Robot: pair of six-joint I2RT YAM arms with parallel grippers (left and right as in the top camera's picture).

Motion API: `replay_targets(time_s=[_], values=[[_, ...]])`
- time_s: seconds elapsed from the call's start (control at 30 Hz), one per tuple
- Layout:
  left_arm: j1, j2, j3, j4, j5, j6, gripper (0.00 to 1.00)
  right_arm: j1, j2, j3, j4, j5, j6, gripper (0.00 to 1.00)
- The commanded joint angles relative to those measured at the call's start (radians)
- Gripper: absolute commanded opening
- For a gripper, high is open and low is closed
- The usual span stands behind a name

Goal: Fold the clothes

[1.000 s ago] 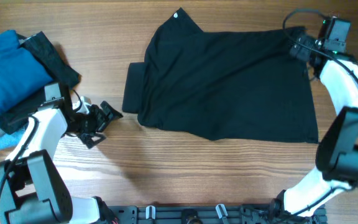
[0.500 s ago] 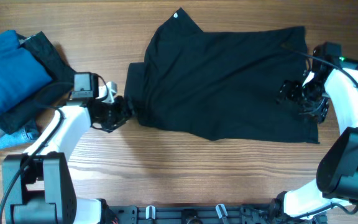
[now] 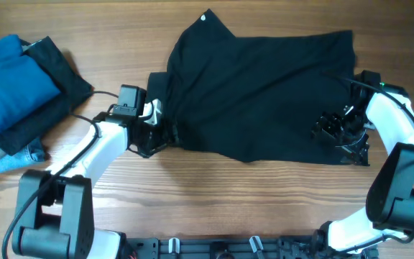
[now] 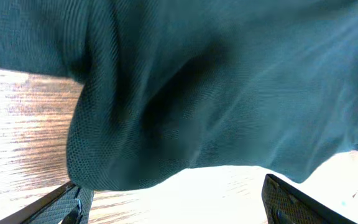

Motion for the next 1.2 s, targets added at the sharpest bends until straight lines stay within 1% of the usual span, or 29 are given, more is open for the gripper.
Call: replay_targets(time_s=[0.0,0.13,0.17,0.2,0.23,0.3,0.33,0.37,0.43,0.53,0.57,0.6,0.7,0.77,0.83,0.87,0.9,0.93,0.97,1.0,1.07,1.1,1.13,1.17], values=[[-0.027,0.047,0.005,-0.002,-0.029,-0.041,0.87,0.003,-0.004,-0.006,0.008,-0.013,0.022,1.00],[-0.063,0.074,0.005,0.022,-0.032,-0.041,0.84,0.003,-0.004,-0.006,0.014,-0.013,0.022,1.00],[-0.072,0.078,0.005,0.031,-0.033,-0.041,0.81,0.003,-0.004,-0.006,0.014,-0.013,0.022,1.00],[-0.077,0.079,0.005,0.045,-0.034,-0.041,0.76,0.003,-0.004,-0.006,0.014,-0.013,0.022,1.00],[-0.080,0.079,0.005,0.062,-0.034,-0.041,0.68,0.003,-0.004,-0.006,0.014,-0.013,0.022,1.00],[-0.075,0.079,0.006,0.111,-0.048,-0.042,0.42,0.003,-0.004,-0.006,0.013,-0.012,0.021,1.00],[-0.067,0.079,0.006,0.122,-0.047,-0.046,0.22,0.003,-0.004,-0.006,0.014,-0.008,0.021,1.00],[-0.056,0.079,0.009,0.121,-0.046,-0.071,0.06,0.003,-0.004,-0.006,0.015,0.006,0.022,1.00],[-0.030,0.075,0.018,0.104,0.032,-0.090,0.04,0.003,-0.004,-0.006,0.022,0.065,0.025,1.00],[0.018,0.064,0.037,0.102,0.285,-0.091,0.04,0.003,-0.004,-0.006,0.029,0.085,0.025,1.00],[0.031,0.061,0.045,0.102,0.345,-0.095,0.04,0.002,-0.004,-0.006,0.031,0.085,0.024,1.00],[0.053,0.059,0.062,0.104,0.426,-0.120,0.04,0.002,-0.004,-0.006,0.033,0.085,0.024,1.00],[0.097,0.054,0.101,0.154,0.551,-0.174,0.04,0.002,-0.004,-0.006,0.037,0.081,0.025,1.00],[0.121,0.054,0.128,0.257,0.574,-0.234,0.04,0.002,-0.004,-0.006,0.037,0.082,0.024,1.00],[0.140,0.054,0.138,0.475,0.560,-0.312,0.04,0.002,-0.004,-0.006,0.037,0.082,0.024,1.00],[0.146,0.054,0.138,0.555,0.541,-0.337,0.04,0.002,-0.004,-0.006,0.037,0.082,0.024,1.00],[0.153,0.054,0.138,0.666,0.494,-0.383,0.07,0.002,-0.004,-0.006,0.037,0.082,0.024,1.00],[0.157,0.054,0.138,0.719,0.457,-0.409,0.22,0.002,-0.004,-0.006,0.037,0.082,0.024,1.00],[0.158,0.055,0.138,0.777,0.383,-0.430,0.43,0.002,-0.004,-0.006,0.037,0.082,0.024,1.00],[0.158,0.055,0.138,0.791,0.321,-0.430,0.53,0.002,-0.004,-0.006,0.036,0.082,0.023,1.00],[0.154,0.055,0.137,0.768,0.228,-0.430,0.80,0.002,-0.004,-0.006,0.035,0.082,0.021,1.00],[0.151,0.055,0.137,0.747,0.204,-0.430,0.89,0.002,-0.004,-0.006,0.035,0.082,0.021,1.00],[0.148,0.055,0.137,0.709,0.179,-0.429,0.93,0.002,-0.004,-0.006,0.036,0.082,0.021,1.00],[0.143,0.055,0.137,0.670,0.167,-0.423,0.95,0.002,-0.004,-0.006,0.036,0.082,0.021,1.00]])
